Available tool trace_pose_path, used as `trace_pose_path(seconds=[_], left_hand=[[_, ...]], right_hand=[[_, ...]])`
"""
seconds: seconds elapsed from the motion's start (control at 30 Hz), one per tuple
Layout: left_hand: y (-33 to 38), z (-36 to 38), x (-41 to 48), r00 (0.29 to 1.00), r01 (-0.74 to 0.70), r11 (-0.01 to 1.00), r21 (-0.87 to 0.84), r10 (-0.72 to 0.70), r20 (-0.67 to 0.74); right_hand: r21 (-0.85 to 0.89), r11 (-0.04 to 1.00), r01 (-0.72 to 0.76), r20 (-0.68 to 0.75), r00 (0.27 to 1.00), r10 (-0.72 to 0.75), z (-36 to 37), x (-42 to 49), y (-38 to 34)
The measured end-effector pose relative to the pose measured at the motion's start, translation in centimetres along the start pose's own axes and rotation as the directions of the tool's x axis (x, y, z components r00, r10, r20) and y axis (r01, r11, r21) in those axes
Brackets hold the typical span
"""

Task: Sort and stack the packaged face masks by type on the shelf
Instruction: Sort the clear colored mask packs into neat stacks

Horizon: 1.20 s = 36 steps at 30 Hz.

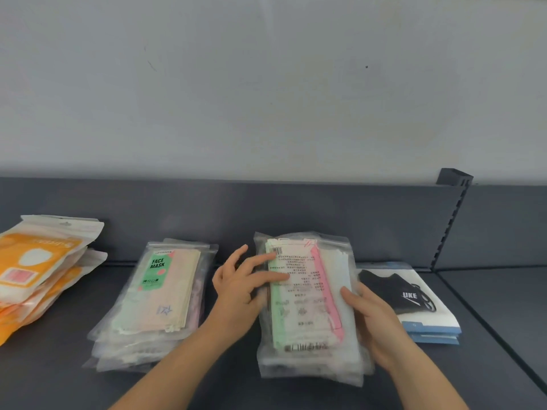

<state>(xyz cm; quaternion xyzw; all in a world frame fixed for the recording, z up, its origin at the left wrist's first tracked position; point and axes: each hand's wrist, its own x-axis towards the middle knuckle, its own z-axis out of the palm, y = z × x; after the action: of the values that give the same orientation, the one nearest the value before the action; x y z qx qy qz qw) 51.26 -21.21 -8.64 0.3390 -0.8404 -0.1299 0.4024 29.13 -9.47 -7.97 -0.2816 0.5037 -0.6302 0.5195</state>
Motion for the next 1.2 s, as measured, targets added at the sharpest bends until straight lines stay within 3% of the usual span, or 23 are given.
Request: trace_pose_path(seconds=[0.07, 0.1, 0.17, 0.23, 0.33, 0.4, 0.53, 0.63, 0.9, 1.07, 1.2], left_hand=[[0.1, -0.4, 0.3, 0.997, 0.019, 0.999, -0.049, -0.023, -0.075], [0.5, -0.7, 0.5, 0.99, 0.071, 0.985, -0.157, -0.088, -0.106], [1.7, -1.3, 1.1, 0.947, 0.21, 0.851, -0.482, -0.3, -0.116], [2.5, -1.9, 1.9, 0.9, 0.252, 0.676, -0.693, -0.427, -0.089], [2.1, -2.3, 2.8, 0.836, 0.363, 0.313, -0.878, -0.524, 0.159], [1.6, -2.3, 2.7, 0.795, 0.504, 0.207, -0.839, -0.49, 0.357], [0.4, -0.8, 1.6, 0.732, 0.68, 0.427, -0.595, -0.448, 0.514], [-0.2, 0.6, 0.9, 0.702, 0.706, 0.408, -0.578, -0.505, 0.501], [1.1, 2.4, 0.5, 0.806, 0.584, 0.608, -0.537, -0.511, 0.298], [0.1, 1.8, 0.6, 0.767, 0.641, 0.682, -0.351, -0.561, 0.311], [-0.9, 1.6, -0.2, 0.753, 0.638, 0.711, -0.296, -0.495, 0.434]], right_hand=[[-0.012, 0.999, 0.042, -0.067, 0.997, -0.043, -0.4, 0.1, -0.2], [-0.016, 0.998, 0.064, -0.101, 0.993, -0.065, -0.6, 0.1, -0.4], [0.007, 0.995, 0.096, -0.155, 0.984, -0.094, -0.8, 0.3, -0.8], [0.02, 0.991, 0.134, -0.178, 0.976, -0.128, -0.9, 0.5, -1.2], [0.021, 0.985, 0.17, -0.167, 0.972, -0.164, -1.0, 0.8, -1.7], [0.034, 0.985, 0.17, -0.127, 0.978, -0.164, -0.7, 0.7, -1.9], [0.018, 0.989, 0.148, -0.065, 0.987, -0.146, 0.8, 0.5, -1.6], [-0.051, 0.989, 0.142, -0.068, 0.987, -0.145, 2.1, 0.4, -0.7], [-0.243, 0.96, 0.142, 0.129, 0.985, -0.113, 4.6, 1.5, 0.8], [-0.157, 0.987, -0.029, 0.133, 0.99, 0.05, 4.2, 4.0, 1.7], [-0.306, 0.946, -0.109, -0.053, 0.994, 0.097, 4.2, 5.8, 2.9]])
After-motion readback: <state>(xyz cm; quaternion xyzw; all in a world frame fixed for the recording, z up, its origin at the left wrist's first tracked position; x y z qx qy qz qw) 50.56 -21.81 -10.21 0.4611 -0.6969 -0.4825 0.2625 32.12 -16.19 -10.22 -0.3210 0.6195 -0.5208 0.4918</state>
